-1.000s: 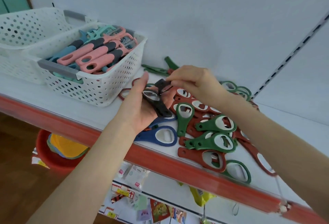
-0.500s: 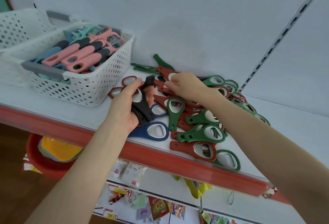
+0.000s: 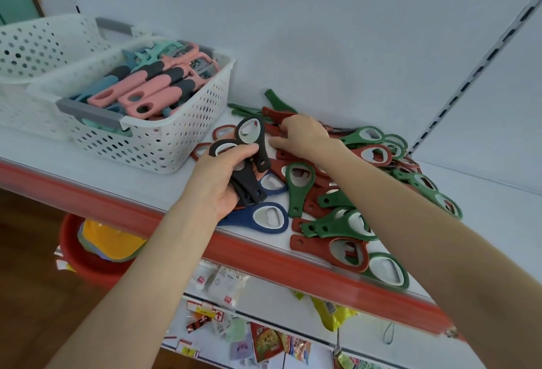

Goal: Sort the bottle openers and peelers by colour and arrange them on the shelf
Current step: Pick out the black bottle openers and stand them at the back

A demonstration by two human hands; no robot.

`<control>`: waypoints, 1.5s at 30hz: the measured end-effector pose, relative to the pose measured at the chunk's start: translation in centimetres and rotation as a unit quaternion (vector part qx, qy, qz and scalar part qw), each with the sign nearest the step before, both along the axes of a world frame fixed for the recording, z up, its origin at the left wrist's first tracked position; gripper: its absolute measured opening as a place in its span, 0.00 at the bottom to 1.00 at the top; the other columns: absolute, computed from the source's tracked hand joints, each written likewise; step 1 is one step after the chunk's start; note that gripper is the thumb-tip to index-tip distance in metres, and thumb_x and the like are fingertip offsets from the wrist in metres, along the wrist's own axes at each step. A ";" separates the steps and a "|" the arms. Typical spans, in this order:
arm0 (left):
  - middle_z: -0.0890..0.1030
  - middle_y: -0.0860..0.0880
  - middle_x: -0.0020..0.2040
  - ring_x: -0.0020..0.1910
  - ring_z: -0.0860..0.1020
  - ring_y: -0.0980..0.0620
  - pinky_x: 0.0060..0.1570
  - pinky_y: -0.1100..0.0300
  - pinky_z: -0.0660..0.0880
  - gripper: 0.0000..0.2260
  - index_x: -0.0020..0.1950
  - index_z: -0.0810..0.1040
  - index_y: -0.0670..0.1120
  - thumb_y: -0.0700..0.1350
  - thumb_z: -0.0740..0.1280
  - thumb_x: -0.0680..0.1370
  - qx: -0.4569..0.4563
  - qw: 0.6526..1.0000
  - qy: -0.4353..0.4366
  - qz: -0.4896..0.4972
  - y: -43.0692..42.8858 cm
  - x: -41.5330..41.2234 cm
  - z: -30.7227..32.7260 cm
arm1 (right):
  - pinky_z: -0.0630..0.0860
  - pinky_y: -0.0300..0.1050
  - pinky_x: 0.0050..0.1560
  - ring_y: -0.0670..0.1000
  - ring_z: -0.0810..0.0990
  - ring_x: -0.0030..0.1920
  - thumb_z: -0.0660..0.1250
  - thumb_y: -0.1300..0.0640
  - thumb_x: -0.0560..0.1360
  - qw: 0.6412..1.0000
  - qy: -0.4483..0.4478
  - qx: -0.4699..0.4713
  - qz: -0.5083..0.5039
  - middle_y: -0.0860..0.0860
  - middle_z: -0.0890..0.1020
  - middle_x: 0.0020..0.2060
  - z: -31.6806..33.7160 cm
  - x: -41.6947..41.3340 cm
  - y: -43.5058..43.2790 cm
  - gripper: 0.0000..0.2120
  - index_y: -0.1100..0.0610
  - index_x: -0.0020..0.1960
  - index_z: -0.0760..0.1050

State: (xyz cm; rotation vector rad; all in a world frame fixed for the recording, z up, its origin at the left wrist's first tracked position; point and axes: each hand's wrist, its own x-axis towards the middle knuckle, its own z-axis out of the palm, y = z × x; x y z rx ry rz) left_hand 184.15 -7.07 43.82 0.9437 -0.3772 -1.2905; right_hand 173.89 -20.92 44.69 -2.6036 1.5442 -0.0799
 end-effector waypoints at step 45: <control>0.81 0.48 0.33 0.33 0.82 0.52 0.34 0.58 0.79 0.05 0.45 0.76 0.46 0.37 0.64 0.76 -0.038 0.998 0.044 -0.036 0.2 2.3 -0.5 | 0.63 0.40 0.29 0.49 0.65 0.27 0.66 0.50 0.74 0.976 -0.006 0.216 -0.030 0.50 0.69 0.27 2.5 1.1 1.3 0.11 0.54 0.40 0.68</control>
